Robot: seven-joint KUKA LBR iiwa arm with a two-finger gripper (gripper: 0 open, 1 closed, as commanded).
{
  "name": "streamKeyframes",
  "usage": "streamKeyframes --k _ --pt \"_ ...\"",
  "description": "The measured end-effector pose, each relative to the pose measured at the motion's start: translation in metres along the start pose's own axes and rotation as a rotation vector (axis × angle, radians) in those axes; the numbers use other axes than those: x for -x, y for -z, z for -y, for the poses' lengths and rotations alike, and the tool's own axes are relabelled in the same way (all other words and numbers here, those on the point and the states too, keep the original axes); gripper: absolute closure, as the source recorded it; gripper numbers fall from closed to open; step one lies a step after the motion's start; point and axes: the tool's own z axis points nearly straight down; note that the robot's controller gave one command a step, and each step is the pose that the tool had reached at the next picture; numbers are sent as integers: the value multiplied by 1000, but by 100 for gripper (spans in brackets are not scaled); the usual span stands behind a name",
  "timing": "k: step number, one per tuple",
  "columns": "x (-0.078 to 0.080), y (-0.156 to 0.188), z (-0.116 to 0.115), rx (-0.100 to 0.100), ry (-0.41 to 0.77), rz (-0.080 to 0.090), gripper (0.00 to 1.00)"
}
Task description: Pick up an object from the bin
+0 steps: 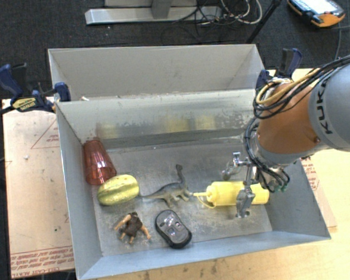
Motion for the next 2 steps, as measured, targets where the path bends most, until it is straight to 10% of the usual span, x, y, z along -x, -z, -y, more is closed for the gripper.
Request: streamKeyframes --k 1,2 --pt "-3 -23 -4 -1 -6 0 100" --pt "-3 -23 -4 -1 -6 0 100"
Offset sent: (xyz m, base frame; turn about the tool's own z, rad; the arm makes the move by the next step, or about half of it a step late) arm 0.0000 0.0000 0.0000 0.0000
